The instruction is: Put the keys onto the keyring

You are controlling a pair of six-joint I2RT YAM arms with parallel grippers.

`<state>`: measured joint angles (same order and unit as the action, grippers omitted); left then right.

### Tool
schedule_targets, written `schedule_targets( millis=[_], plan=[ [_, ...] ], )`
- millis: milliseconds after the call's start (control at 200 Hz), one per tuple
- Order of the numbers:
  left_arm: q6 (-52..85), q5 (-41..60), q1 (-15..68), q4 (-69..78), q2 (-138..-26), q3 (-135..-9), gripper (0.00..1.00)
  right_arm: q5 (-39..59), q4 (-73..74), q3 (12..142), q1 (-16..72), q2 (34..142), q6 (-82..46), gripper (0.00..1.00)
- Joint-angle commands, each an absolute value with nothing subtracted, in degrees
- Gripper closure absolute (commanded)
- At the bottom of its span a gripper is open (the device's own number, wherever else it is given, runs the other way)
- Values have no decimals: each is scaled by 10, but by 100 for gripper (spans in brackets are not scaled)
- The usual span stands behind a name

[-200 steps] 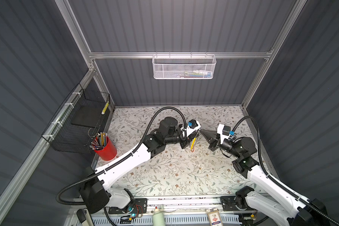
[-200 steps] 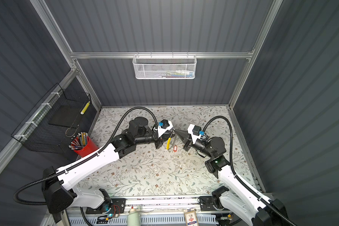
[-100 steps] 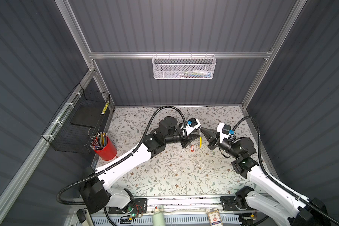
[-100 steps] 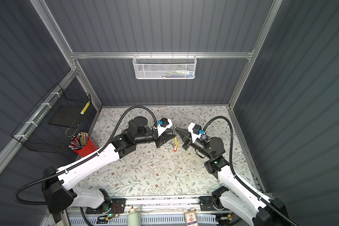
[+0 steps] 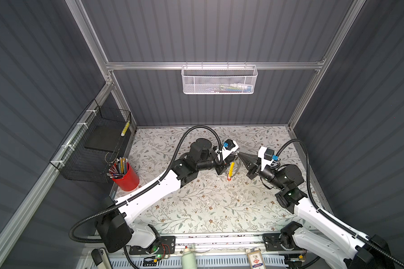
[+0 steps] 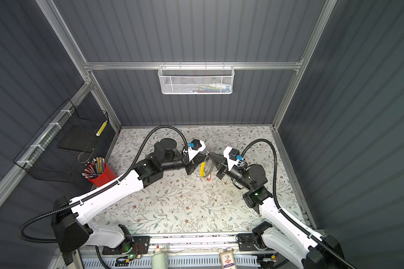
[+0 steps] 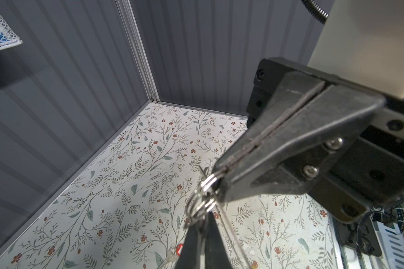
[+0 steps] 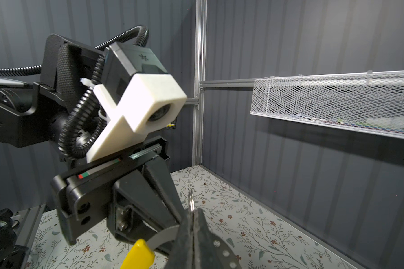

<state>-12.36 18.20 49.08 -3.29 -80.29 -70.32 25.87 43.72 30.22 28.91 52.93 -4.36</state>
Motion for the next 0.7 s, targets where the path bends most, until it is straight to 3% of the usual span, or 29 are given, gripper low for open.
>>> schedule_targets(
  millis=[0,370,465,530,695],
  plan=[
    [-132,193,495,-35,-809,-717,100,220,471,302,290,527,-62,100],
    [-168,143,527,-40,-819,-717,100,164,451,309,291,530,-81,100],
    [-173,139,534,-34,-819,-712,86,164,437,311,291,531,-78,100],
    [-171,120,534,-25,-810,-702,69,167,438,309,291,529,-74,100],
    [-196,53,533,-13,-763,-669,46,212,426,305,286,528,-59,100]
  ],
)
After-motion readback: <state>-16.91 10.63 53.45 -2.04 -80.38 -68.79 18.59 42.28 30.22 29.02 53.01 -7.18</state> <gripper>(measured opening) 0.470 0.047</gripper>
